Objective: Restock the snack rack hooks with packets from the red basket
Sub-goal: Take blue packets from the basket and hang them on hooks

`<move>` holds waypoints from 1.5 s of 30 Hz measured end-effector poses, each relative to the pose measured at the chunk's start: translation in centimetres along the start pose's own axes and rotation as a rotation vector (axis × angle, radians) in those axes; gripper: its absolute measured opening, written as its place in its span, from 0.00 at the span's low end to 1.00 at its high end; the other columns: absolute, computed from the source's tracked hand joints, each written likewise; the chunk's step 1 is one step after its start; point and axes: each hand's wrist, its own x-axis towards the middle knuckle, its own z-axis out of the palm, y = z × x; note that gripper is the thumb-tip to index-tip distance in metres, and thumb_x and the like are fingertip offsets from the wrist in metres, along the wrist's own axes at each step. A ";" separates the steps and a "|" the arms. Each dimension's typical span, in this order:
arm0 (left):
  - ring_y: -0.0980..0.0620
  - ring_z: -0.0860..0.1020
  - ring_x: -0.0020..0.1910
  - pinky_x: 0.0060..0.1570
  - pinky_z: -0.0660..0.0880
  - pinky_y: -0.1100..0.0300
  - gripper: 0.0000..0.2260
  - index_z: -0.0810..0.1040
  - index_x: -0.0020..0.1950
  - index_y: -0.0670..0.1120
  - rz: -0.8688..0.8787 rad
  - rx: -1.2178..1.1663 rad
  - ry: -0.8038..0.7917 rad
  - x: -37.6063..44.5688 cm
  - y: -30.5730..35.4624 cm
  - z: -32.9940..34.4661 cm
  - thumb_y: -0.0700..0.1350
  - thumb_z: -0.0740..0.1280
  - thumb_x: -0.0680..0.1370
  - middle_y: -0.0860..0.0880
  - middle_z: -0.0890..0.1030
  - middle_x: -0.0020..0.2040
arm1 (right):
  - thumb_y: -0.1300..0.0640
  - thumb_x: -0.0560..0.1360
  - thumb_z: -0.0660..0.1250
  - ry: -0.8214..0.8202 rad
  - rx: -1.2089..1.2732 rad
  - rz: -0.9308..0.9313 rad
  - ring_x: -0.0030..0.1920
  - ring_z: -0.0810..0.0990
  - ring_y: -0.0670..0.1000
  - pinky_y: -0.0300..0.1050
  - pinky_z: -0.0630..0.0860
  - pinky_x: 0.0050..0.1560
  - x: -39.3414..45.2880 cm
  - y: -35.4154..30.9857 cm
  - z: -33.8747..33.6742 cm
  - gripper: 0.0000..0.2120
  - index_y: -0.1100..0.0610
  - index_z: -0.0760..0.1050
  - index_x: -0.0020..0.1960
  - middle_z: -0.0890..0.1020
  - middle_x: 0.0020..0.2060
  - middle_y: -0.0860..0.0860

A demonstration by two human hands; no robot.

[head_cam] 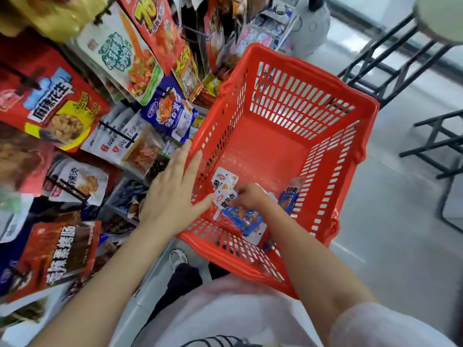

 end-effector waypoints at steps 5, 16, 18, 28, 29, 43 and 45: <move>0.46 0.48 0.82 0.75 0.62 0.45 0.42 0.47 0.84 0.47 0.015 -0.013 0.004 0.1 -0.3 0.1 0.67 0.56 0.77 0.50 0.36 0.83 | 0.50 0.75 0.75 -0.102 -0.113 0.000 0.66 0.77 0.58 0.48 0.74 0.61 -1.6 -0.5 1.7 0.36 0.58 0.65 0.77 0.75 0.70 0.56; 0.49 0.43 0.82 0.73 0.65 0.45 0.42 0.45 0.84 0.48 0.039 -0.094 -0.013 0.2 -0.6 0.0 0.63 0.63 0.79 0.52 0.34 0.82 | 0.61 0.73 0.76 0.212 0.306 0.046 0.34 0.81 0.52 0.47 0.80 0.36 -5.9 0.3 -3.2 0.25 0.63 0.74 0.68 0.83 0.42 0.58; 0.50 0.47 0.82 0.67 0.71 0.46 0.40 0.46 0.84 0.51 0.045 -0.148 -0.018 0.2 -0.8 -0.3 0.62 0.63 0.79 0.56 0.34 0.82 | 0.65 0.73 0.75 0.331 0.651 0.038 0.31 0.80 0.49 0.45 0.79 0.34 -6.1 0.1 -3.3 0.12 0.60 0.78 0.55 0.82 0.40 0.59; 0.51 0.54 0.81 0.69 0.70 0.43 0.38 0.49 0.83 0.55 0.136 -0.255 -0.037 0.1 -2.7 -0.6 0.55 0.67 0.79 0.64 0.34 0.80 | 0.58 0.71 0.78 0.333 0.783 0.169 0.35 0.82 0.48 0.48 0.81 0.37 1.9 -3.3 2.0 0.13 0.63 0.78 0.48 0.82 0.38 0.52; 0.52 0.54 0.81 0.70 0.69 0.43 0.38 0.49 0.83 0.55 0.133 -0.262 -0.033 0.1 -2.7 -0.6 0.55 0.67 0.79 0.64 0.35 0.80 | 0.57 0.70 0.79 0.369 0.764 0.193 0.38 0.81 0.50 0.49 0.79 0.40 2.5 -3.9 2.4 0.12 0.61 0.76 0.43 0.81 0.39 0.52; 0.53 0.50 0.82 0.73 0.63 0.45 0.37 0.50 0.84 0.53 0.115 -0.261 -0.026 0.0 -2.6 -0.3 0.53 0.67 0.80 0.61 0.38 0.82 | 0.44 0.67 0.79 0.503 0.802 0.505 0.59 0.78 0.60 0.52 0.80 0.54 4.9 -7.6 4.4 0.31 0.61 0.76 0.63 0.75 0.63 0.59; 0.53 0.50 0.82 0.73 0.64 0.45 0.37 0.50 0.84 0.53 0.121 -0.278 -0.023 0.1 -2.7 -0.3 0.52 0.67 0.80 0.61 0.39 0.82 | 0.47 0.67 0.80 0.479 0.883 0.469 0.54 0.82 0.58 0.50 0.82 0.48 4.6 -7.4 3.7 0.28 0.63 0.78 0.59 0.81 0.59 0.57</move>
